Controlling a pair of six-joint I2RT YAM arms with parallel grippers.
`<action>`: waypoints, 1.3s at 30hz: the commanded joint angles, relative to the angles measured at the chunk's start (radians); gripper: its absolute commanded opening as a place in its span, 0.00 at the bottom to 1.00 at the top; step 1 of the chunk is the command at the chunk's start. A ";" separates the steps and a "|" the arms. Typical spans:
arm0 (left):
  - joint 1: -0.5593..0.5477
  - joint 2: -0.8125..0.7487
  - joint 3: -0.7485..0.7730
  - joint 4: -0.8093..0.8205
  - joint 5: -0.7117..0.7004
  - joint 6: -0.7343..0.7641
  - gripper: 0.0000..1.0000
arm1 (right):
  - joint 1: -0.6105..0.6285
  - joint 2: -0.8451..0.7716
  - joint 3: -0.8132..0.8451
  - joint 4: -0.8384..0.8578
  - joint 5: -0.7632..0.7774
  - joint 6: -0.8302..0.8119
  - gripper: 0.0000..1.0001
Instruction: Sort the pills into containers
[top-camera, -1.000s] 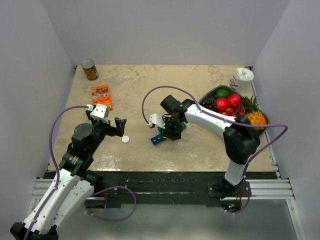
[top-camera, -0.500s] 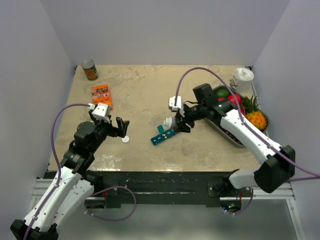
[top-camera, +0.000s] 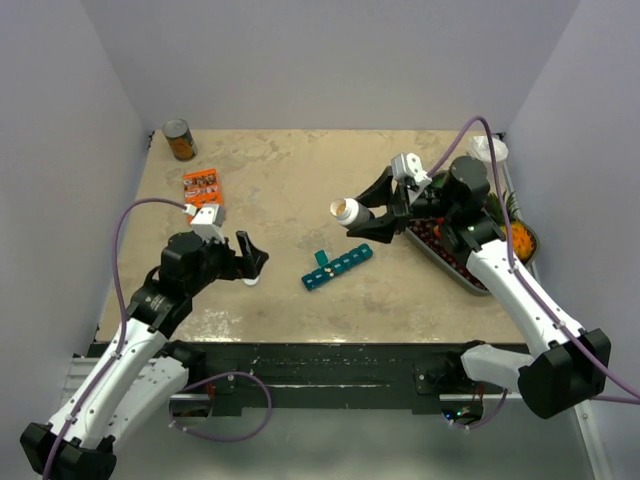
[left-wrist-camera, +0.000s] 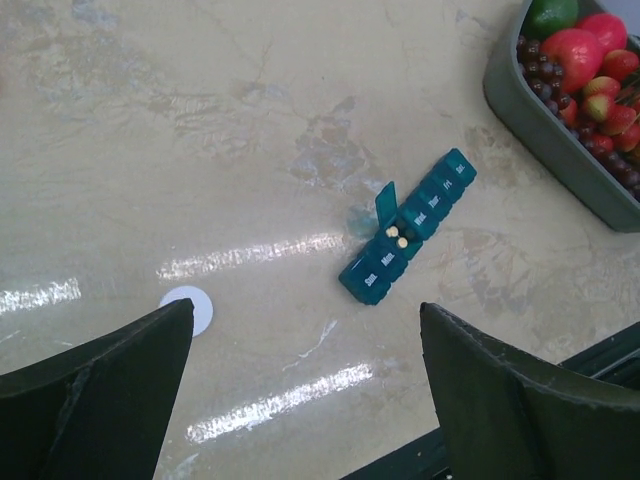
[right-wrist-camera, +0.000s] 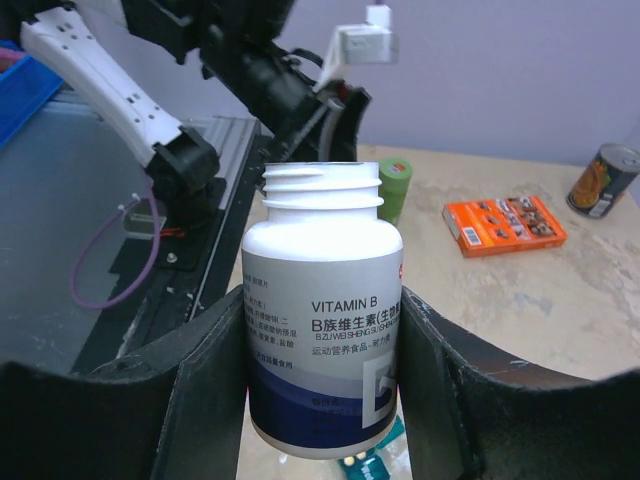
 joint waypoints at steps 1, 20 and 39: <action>0.005 0.071 0.034 -0.100 0.018 -0.069 0.98 | 0.001 -0.099 -0.081 0.172 -0.047 0.154 0.00; -0.072 0.525 0.060 -0.065 -0.223 -0.089 0.93 | 0.001 -0.058 -0.159 0.083 0.011 -0.008 0.00; -0.084 0.810 0.129 0.014 -0.309 -0.028 0.65 | 0.001 -0.018 -0.156 0.036 0.016 -0.062 0.00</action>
